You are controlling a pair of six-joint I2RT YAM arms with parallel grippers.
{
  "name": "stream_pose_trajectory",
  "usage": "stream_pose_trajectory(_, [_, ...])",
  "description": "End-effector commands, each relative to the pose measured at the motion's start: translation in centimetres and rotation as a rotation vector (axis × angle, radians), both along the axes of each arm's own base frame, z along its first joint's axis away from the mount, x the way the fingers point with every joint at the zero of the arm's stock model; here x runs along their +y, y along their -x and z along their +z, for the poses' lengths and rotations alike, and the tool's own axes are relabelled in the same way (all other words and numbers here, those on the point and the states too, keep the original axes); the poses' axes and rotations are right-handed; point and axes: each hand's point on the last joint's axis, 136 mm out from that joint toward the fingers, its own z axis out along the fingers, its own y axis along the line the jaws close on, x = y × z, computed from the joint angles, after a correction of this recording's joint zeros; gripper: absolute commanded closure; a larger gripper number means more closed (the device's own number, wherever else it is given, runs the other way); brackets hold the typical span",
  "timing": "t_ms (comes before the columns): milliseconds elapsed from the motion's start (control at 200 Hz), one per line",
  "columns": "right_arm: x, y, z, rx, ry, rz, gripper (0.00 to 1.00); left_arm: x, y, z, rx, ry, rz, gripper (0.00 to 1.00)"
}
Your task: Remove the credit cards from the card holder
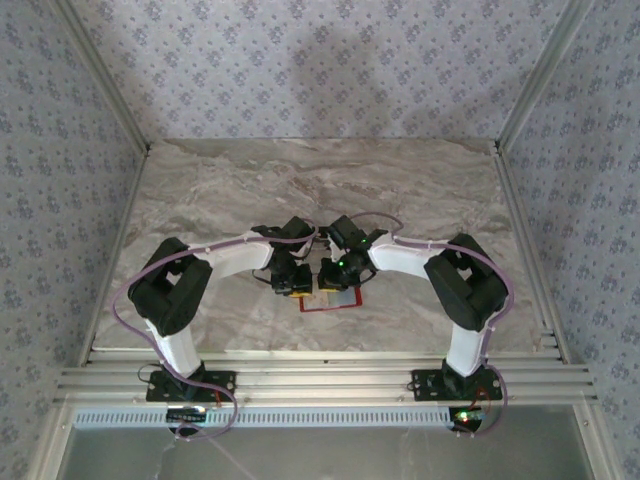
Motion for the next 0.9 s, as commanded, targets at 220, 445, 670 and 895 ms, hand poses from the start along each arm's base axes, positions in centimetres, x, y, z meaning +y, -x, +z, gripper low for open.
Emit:
stream_pose_trajectory(220, [-0.5, 0.3, -0.9, 0.011, 0.071, 0.007, 0.77, 1.4, 0.7, -0.5, 0.017, -0.052, -0.008, 0.8])
stream_pose_trajectory(445, [-1.9, 0.3, -1.4, -0.008, 0.161, 0.011, 0.73, 1.5, 0.7, -0.5, 0.017, -0.054, -0.008, 0.8])
stream_pose_trajectory(670, [-2.4, 0.1, -0.8, -0.039, 0.216, 0.015, 0.71, 1.5, 0.7, -0.4, 0.015, -0.056, -0.006, 0.8])
stream_pose_trajectory(895, [-2.0, 0.1, -0.1, -0.044, 0.198, 0.019, 0.71, 1.5, 0.5, 0.2, 0.0, -0.05, -0.004, 0.78])
